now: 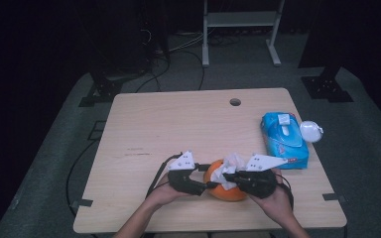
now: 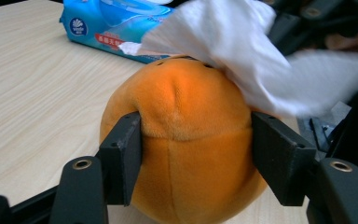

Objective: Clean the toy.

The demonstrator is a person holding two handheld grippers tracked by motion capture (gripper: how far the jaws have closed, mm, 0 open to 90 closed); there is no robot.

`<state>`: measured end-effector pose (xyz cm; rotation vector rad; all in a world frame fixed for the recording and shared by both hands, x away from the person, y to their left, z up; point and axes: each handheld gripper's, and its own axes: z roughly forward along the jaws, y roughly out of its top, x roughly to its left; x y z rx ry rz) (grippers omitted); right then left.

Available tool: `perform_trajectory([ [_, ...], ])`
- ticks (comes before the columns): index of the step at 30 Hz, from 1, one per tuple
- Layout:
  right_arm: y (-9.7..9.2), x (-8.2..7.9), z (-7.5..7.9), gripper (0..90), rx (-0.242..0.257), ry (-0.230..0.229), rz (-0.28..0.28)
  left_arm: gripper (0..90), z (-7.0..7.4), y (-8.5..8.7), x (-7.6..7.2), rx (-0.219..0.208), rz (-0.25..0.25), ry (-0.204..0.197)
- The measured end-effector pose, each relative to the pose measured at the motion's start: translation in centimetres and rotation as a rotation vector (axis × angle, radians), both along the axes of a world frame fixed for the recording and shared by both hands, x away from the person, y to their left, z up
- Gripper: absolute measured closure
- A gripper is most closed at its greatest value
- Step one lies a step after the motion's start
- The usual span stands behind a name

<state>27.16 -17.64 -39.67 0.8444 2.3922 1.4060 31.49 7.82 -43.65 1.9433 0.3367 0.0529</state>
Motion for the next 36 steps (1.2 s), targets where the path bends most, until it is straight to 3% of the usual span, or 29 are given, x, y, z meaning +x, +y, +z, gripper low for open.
perform_trajectory([
  [6,-1.7,1.0,-0.4,84.7,-0.006,0.01,-0.068,33.7,-0.1,0.1,0.2,-0.016,0.007,0.024],
  [9,-1.4,0.6,-0.3,84.7,0.001,0.011,-0.05,35.6,0.0,-0.1,0.0,-0.012,0.003,0.009],
  [11,-0.6,0.1,0.0,84.7,0.022,0.011,0.0,36.0,0.1,-0.3,-0.2,-0.004,-0.008,0.0],
  [14,0.3,-0.2,0.1,84.4,0.006,-0.004,0.03,36.1,0.2,-0.3,-0.4,0.01,-0.028,-0.001],
  [20,-1.3,1.2,0.1,84.3,0.0,-0.003,-0.058,35.7,-0.1,0.0,-0.1,-0.019,-0.037,0.034],
  [22,-1.7,1.6,-0.3,84.5,-0.003,0.028,-0.058,32.4,-0.1,0.0,0.0,-0.047,-0.038,0.065],
  [24,-1.6,1.4,-0.4,84.5,-0.014,0.043,-0.05,26.4,0.1,-0.2,0.1,-0.047,-0.029,0.087],
  [27,-0.9,0.9,-0.4,84.7,-0.027,0.056,-0.012,28.5,-0.1,-0.4,-0.1,-0.007,-0.007,0.063],
  [28,-0.7,0.6,-0.4,84.7,-0.015,0.075,0.006,30.6,-0.3,-0.2,0.0,0.002,-0.009,0.056],
  [30,0.4,-0.1,-0.3,84.7,-0.024,0.068,0.039,34.1,-0.3,-0.1,-0.1,0.011,-0.021,0.042],
  [33,1.1,-0.3,-0.1,84.7,-0.048,0.033,0.039,38.3,-0.2,0.0,-0.2,0.032,-0.028,0.004],
  [36,0.5,0.3,0.0,84.6,-0.041,0.022,-0.001,39.1,-0.4,0.2,-0.1,0.028,-0.042,-0.003],
])
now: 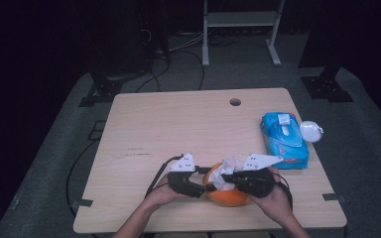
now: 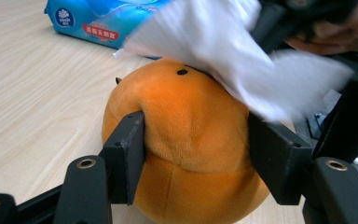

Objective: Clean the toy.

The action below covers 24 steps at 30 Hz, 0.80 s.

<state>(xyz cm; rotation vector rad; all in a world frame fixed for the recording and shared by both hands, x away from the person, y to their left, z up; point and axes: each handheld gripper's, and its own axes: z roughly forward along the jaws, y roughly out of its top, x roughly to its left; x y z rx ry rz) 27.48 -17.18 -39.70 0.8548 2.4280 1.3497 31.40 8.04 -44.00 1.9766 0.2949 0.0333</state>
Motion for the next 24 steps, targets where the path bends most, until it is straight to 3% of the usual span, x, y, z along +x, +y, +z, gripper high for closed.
perform_trajectory([
  [3,-1.0,0.6,0.0,84.6,-0.002,0.009,-0.032,37.3,-0.1,0.0,0.1,-0.009,0.003,0.008],
  [5,-1.5,1.0,-0.2,84.6,0.012,0.032,-0.023,32.5,0.0,-0.1,0.2,-0.015,0.011,0.025],
  [7,-1.5,1.0,-0.3,84.7,-0.004,0.038,-0.011,22.9,0.2,-0.1,0.4,-0.003,0.033,0.039],
  [9,-1.1,0.7,-0.2,84.7,-0.025,0.041,0.012,24.3,0.0,-0.1,0.3,-0.007,0.017,0.057],
  [11,-0.7,0.3,-0.1,84.6,-0.025,0.038,0.027,29.9,0.0,-0.3,0.0,0.002,0.001,0.041],
  [13,0.0,-0.2,0.1,84.5,0.004,0.025,0.056,34.5,0.2,-0.6,-0.3,0.009,-0.021,0.007],
  [16,0.9,-0.4,0.4,84.5,-0.002,-0.011,0.062,38.3,0.4,-0.7,-0.6,0.021,-0.039,-0.026],
  [21,-0.4,0.7,0.0,84.4,-0.038,-0.017,-0.016,37.4,0.1,-0.3,-0.4,0.022,-0.039,-0.021],
  [24,-2.0,1.2,-0.6,84.6,-0.03,0.03,-0.037,30.3,0.2,-0.4,-0.1,0.019,-0.019,-0.004],
])
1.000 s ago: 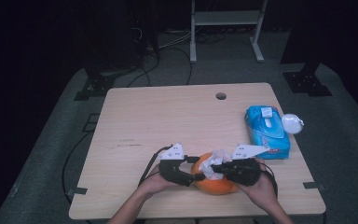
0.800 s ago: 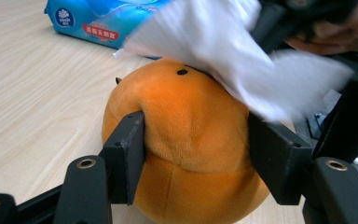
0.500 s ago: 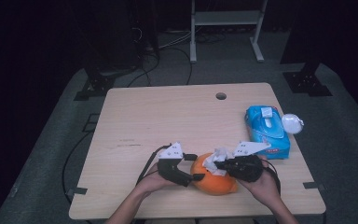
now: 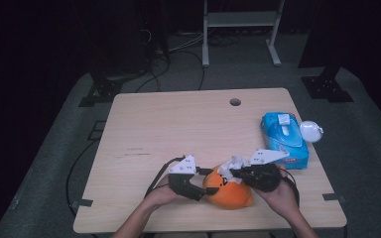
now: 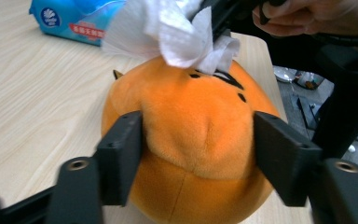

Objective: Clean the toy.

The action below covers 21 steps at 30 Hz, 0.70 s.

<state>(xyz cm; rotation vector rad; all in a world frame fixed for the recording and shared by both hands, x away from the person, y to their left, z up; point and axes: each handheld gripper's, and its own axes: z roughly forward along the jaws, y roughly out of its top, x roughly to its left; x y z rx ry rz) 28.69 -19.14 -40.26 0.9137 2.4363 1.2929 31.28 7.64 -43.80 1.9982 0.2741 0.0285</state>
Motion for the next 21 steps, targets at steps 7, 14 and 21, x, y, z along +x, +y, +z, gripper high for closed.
perform_trajectory([
  [7,1.1,-1.2,0.5,84.7,0.015,0.01,0.085,34.5,0.3,-0.5,-0.6,0.035,-0.042,-0.038],
  [14,1.1,-0.7,0.5,84.2,-0.001,-0.012,0.047,23.9,0.6,-0.2,0.0,0.0,0.023,0.032],
  [21,0.6,-0.5,0.1,84.1,0.013,0.019,0.031,22.1,0.7,-1.0,-0.2,0.017,0.043,0.05],
])
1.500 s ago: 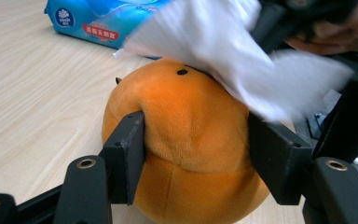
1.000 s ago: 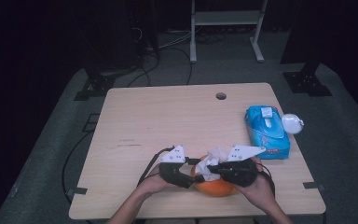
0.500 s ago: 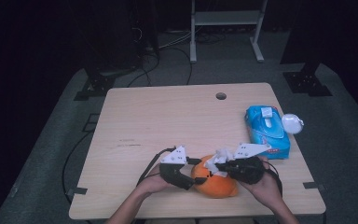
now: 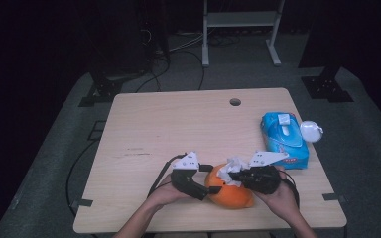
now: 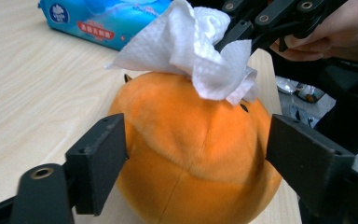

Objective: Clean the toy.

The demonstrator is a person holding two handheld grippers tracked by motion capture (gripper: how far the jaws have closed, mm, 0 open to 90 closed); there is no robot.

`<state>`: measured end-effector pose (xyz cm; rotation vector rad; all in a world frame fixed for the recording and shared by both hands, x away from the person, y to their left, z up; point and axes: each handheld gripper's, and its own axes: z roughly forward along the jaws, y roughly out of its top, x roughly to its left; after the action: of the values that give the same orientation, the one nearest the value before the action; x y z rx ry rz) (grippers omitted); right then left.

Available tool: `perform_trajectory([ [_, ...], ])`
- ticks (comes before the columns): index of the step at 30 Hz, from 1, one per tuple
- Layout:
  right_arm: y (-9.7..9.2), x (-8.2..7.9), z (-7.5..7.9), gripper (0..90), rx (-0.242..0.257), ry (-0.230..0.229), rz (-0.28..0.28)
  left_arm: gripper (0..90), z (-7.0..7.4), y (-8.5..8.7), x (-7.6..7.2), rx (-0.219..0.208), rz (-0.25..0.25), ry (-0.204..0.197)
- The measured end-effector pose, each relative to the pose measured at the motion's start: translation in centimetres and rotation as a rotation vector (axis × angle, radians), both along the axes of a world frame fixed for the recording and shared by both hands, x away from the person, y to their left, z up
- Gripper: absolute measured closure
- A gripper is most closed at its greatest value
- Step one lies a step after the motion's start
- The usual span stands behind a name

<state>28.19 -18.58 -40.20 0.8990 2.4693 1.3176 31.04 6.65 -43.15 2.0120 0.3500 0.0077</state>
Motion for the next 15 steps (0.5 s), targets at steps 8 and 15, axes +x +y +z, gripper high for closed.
perform_trajectory([
  [8,0.27,-0.43,0.04,84.6,-0.027,0.006,0.025,27.5,0.14,0.41,0.21,0.047,0.029,-0.02],
  [15,0.61,-0.79,0.22,84.6,-0.033,0.033,0.081,33.6,0.15,0.21,-0.37,0.059,-0.035,-0.061],
])
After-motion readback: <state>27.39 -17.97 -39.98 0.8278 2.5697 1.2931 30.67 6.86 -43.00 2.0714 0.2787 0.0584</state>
